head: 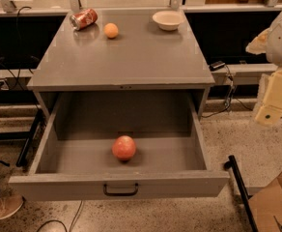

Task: Pick apple from top drawer and place on counter

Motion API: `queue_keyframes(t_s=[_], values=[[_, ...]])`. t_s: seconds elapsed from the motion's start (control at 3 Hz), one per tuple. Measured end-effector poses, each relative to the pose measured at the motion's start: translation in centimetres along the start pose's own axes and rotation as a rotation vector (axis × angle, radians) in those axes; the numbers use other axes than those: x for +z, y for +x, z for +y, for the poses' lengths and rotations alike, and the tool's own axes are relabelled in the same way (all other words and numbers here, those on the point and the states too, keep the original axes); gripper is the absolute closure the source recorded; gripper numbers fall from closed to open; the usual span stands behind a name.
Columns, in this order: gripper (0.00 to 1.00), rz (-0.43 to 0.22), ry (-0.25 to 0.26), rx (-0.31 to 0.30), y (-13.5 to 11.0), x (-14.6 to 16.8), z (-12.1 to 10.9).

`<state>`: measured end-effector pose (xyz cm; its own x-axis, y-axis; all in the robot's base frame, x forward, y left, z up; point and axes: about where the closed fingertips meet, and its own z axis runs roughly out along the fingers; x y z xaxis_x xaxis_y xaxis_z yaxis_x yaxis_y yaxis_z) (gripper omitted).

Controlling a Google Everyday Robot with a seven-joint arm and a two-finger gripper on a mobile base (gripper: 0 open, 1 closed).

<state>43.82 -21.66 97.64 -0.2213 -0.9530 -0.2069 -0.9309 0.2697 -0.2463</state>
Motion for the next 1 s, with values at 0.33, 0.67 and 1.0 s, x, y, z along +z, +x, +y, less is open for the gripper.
queue_keyframes(t_s=[0.33, 0.67, 1.0], values=[[0.0, -0.01, -0.001, 0.007, 0.0, 0.3, 0.0], [0.0, -0.144, -0.025, 0.109, -0.5, 3.7, 0.1], [0.0, -0.339, -0.107, 0.195, -4.2, 10.0, 0.7]])
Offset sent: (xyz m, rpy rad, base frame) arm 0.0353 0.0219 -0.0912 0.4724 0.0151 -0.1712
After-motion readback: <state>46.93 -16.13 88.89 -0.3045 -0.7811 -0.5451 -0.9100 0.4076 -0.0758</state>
